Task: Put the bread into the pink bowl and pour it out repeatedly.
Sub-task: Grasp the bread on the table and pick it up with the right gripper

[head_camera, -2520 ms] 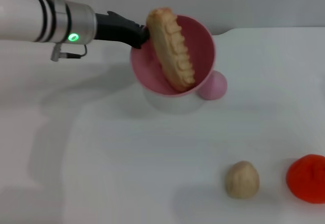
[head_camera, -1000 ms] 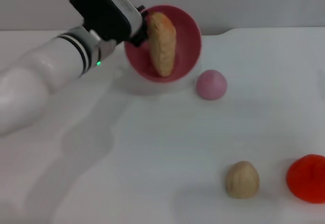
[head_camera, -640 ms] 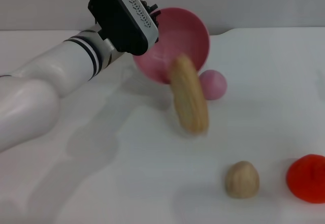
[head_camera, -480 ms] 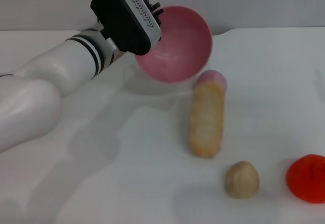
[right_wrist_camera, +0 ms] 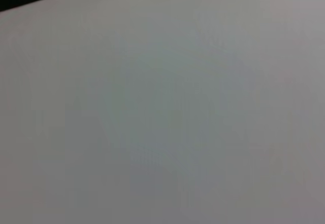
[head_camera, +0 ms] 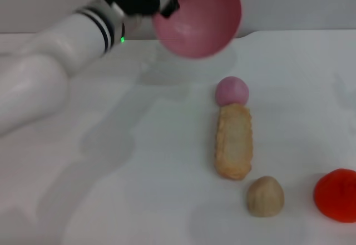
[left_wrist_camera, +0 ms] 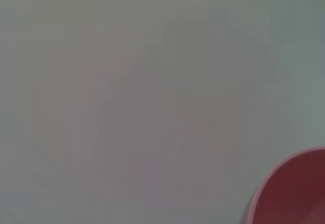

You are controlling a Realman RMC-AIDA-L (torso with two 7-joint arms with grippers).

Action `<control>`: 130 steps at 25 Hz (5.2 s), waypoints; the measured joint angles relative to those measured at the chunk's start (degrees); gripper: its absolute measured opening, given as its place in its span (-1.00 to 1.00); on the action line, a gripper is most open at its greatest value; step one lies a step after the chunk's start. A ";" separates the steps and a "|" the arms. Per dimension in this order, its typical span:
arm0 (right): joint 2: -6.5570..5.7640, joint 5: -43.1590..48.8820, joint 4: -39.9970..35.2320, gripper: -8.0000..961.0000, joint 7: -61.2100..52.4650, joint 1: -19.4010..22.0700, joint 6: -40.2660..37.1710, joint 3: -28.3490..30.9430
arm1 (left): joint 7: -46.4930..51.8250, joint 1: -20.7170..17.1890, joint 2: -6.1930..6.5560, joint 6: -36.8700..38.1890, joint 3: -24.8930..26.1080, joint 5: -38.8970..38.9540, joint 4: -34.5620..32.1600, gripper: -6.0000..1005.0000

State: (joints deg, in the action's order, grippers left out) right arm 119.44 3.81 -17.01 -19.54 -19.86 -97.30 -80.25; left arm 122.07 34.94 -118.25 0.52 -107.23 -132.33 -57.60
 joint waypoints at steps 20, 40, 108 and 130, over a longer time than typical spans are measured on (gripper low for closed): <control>-5.01 4.99 -0.22 0.21 -24.48 -7.02 40.96 -0.12 | 1.35 20.83 2.92 53.55 44.49 4.72 8.89 -0.90; -11.95 103.86 -22.82 0.21 -98.93 -19.31 24.27 13.91 | 1.69 16.34 3.67 58.10 45.96 4.41 9.03 -0.90; -1.17 130.84 -24.58 0.21 -112.38 -21.58 19.11 13.21 | -1.52 10.09 2.60 58.36 44.88 4.36 8.47 -0.90; -1.05 130.85 -26.56 -0.38 -111.33 -20.06 22.77 12.57 | -1.66 9.42 2.51 58.36 44.83 4.36 8.46 -0.90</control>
State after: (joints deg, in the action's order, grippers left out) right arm 118.39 134.66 -43.58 -130.87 -39.92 -74.53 -67.68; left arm 120.41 44.35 -115.75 58.89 -62.40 -127.97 -49.13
